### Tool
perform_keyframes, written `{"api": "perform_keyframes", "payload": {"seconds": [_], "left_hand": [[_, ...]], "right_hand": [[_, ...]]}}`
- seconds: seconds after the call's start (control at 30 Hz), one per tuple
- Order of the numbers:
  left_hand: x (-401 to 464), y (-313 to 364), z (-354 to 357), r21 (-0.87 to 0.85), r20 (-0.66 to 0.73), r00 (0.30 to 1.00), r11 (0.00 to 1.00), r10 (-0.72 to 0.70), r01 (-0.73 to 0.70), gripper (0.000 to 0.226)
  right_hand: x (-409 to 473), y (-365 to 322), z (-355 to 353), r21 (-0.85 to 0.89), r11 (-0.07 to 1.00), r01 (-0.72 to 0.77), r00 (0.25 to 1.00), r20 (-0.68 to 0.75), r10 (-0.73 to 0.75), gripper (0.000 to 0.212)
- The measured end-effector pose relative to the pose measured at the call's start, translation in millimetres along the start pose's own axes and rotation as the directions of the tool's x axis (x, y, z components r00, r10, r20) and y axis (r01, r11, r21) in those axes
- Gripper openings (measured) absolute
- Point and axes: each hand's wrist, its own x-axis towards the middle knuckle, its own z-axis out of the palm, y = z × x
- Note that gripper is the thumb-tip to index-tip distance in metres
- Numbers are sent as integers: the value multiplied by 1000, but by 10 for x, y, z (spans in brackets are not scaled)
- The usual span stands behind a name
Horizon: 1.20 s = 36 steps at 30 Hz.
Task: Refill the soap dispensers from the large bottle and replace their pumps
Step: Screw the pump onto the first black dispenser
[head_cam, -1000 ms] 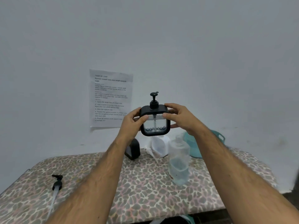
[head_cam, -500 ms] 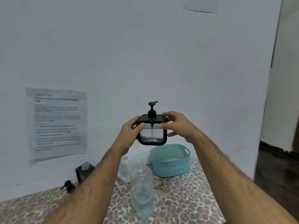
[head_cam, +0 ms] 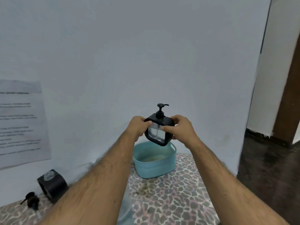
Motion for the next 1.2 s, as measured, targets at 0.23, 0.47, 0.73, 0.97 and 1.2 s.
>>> {"api": "perform_keyframes", "payload": {"seconds": [0.23, 0.47, 0.73, 0.97, 1.2], "left_hand": [[282, -137, 520, -90, -203, 973, 992, -106, 89, 33], [226, -540, 927, -415, -131, 980, 906, -147, 80, 15], [253, -857, 1157, -507, -95, 982, 857, -165, 95, 16], [326, -1004, 1233, -473, -64, 984, 874, -164, 115, 2], [453, -1090, 1260, -404, 18, 976, 892, -216, 205, 10]], "right_hand": [[86, 343, 140, -58, 996, -72, 988, -138, 63, 37], [38, 567, 304, -182, 973, -140, 978, -181, 107, 37], [12, 836, 465, -342, 925, -164, 978, -182, 106, 33], [3, 967, 549, -382, 908, -171, 979, -171, 113, 35], [24, 1041, 601, -447, 882, -152, 986, -127, 106, 28]]}}
